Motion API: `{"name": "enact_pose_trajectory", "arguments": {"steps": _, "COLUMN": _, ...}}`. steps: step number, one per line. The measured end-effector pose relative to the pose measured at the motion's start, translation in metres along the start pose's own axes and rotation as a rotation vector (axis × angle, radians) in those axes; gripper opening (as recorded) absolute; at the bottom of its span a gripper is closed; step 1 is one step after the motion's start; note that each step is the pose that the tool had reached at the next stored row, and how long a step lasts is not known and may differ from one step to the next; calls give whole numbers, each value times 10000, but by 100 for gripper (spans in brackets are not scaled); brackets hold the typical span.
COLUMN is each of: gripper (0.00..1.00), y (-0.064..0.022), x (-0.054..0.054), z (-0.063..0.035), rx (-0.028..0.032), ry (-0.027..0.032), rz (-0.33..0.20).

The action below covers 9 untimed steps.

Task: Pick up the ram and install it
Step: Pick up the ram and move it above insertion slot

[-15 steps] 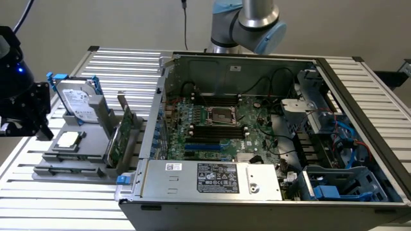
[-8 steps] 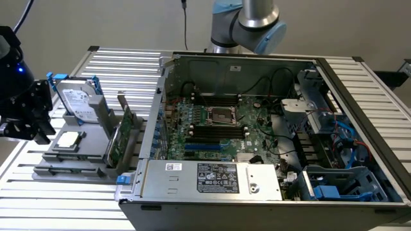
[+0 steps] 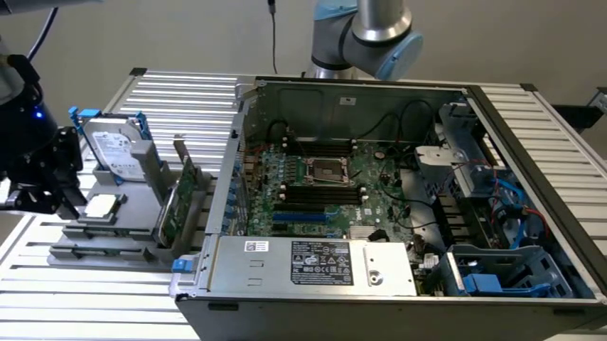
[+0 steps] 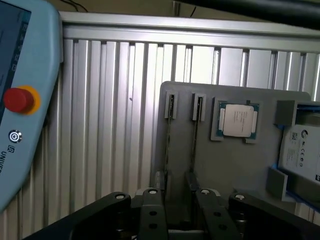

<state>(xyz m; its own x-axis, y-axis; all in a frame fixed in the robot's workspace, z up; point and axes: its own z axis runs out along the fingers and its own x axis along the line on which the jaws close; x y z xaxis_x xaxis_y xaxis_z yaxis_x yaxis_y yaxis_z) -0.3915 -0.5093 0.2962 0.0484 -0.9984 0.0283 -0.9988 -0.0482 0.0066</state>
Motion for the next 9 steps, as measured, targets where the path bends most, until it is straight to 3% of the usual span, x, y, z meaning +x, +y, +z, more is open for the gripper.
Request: {"name": "enact_pose_trajectory", "arguments": {"steps": 9, "gripper": 30, "y": -10, "x": -4, "z": 164, "rx": -9, "ry": -3, "rz": 333}}
